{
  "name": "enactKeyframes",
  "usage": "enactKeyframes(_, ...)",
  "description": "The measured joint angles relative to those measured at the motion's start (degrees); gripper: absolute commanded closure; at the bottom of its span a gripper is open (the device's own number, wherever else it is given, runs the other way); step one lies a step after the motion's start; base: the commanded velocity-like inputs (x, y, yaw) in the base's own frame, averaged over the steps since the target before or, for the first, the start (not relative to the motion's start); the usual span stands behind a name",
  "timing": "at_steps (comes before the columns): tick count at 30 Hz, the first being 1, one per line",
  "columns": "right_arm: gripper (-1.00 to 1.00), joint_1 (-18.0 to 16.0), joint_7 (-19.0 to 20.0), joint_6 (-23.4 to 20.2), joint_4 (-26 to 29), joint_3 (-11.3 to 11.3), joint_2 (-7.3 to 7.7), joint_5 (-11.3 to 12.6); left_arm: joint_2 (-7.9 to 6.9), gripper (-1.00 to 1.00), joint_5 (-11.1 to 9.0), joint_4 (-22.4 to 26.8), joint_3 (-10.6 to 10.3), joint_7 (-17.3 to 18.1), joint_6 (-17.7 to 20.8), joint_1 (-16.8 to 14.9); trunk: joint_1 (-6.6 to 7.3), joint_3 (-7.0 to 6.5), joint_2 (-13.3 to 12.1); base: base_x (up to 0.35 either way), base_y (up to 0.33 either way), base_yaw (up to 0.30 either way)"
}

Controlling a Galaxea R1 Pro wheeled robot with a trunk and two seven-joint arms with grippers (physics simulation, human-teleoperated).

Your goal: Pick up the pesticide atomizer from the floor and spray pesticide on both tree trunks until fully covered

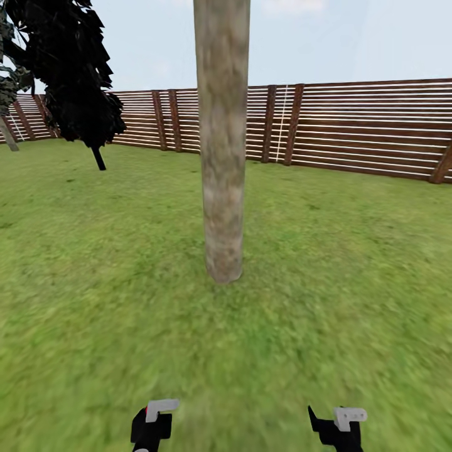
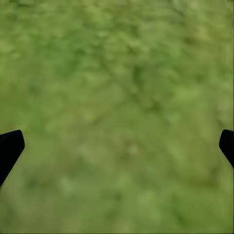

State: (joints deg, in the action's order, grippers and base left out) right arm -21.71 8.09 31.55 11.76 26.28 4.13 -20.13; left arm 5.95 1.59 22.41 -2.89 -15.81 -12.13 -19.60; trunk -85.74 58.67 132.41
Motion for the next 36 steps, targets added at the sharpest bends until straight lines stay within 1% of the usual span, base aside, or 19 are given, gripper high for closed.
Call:
enactKeyframes(7,-1.0,0.0,0.0,0.0,0.0,0.0,0.0,0.0,0.01,1.0,0.0,0.0,0.0,0.0,0.0,0.0,0.0,0.0,0.0,0.339,0.0,-0.013)
enactKeyframes(14,-1.0,0.0,0.0,0.0,0.0,0.0,0.0,0.0,-0.04,1.0,0.0,0.0,0.0,0.0,0.0,0.0,0.0,0.0,0.0,0.339,0.0,-0.138)
enactKeyframes(33,-1.0,0.0,-0.1,0.0,0.0,0.0,0.0,0.1,-0.08,1.0,0.0,-0.2,0.1,0.0,0.0,0.0,0.0,0.0,0.0,0.339,0.0,-0.001)
enactKeyframes(36,-1.0,0.0,0.0,-0.1,0.1,-0.1,-0.13,-0.1,-0.14,1.0,0.0,-0.4,0.1,0.0,0.0,0.0,0.0,0.0,0.0,0.179,0.0,0.0)
